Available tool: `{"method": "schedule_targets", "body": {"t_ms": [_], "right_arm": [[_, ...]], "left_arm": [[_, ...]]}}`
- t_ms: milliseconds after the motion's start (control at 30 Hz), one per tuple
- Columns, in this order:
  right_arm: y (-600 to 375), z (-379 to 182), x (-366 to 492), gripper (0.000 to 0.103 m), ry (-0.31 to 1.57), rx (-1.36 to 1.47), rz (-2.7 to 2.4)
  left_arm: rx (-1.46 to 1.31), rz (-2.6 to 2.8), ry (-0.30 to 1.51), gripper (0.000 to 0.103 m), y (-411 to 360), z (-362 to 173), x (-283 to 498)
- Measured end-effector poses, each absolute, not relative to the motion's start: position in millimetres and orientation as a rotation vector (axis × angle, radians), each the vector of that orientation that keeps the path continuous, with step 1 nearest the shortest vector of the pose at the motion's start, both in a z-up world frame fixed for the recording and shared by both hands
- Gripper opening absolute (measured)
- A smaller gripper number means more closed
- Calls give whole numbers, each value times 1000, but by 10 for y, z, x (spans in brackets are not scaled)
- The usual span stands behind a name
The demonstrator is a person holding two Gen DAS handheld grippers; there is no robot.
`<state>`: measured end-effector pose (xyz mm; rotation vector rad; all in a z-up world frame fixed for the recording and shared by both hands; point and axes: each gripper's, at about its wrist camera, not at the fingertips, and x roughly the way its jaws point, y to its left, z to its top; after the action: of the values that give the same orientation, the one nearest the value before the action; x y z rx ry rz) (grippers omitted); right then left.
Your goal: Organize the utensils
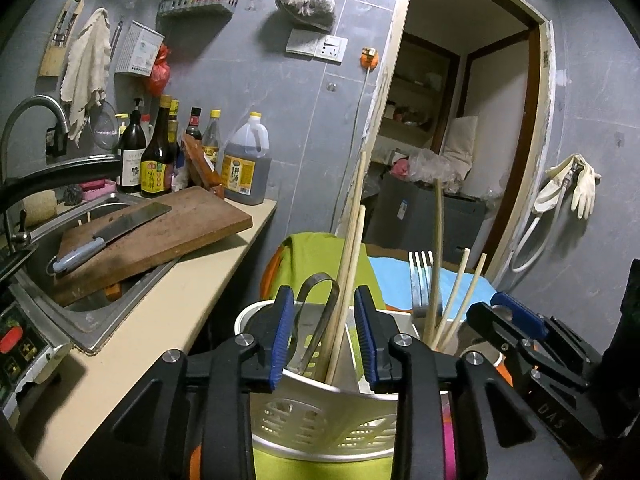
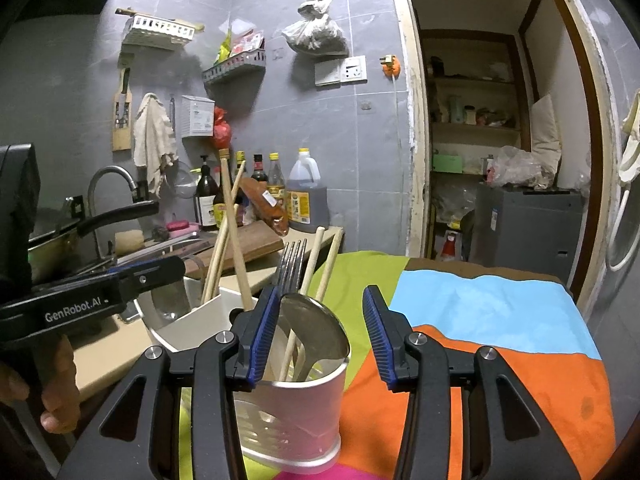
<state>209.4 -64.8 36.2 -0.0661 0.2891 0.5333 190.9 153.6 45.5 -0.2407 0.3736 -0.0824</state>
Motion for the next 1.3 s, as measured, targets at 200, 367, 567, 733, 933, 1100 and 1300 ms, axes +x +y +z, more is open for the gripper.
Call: {"method": "schedule_targets", "body": {"t_ms": [200,367,567,733,933,1100,1300], "right_arm": [[-688,427,2039,45,259,-47,537],[-761,501,1981,51,232,-26,522],[-905,583,1882,58,205,-13,489],[-1067,645,1781,67,192,1,462],[-1314,697,1606,73,186,18,419],[-1493,718,1443,84,179,15,392],[-1689,691,1243,102,180,26,353]], "left_arm": [[-247,-82,356,31,1567,508,1869],[-244,-72,331,38,1553,553,1809],[-218,-67,287,49,1457,616,1685],[-205,-74,269,56,1379,659,1614],[-204,-95,265,72,1292,671,1524],[-204,-116,268,79,1223,655,1422],[-199,-147,275,96,1114,576,1252]]}}
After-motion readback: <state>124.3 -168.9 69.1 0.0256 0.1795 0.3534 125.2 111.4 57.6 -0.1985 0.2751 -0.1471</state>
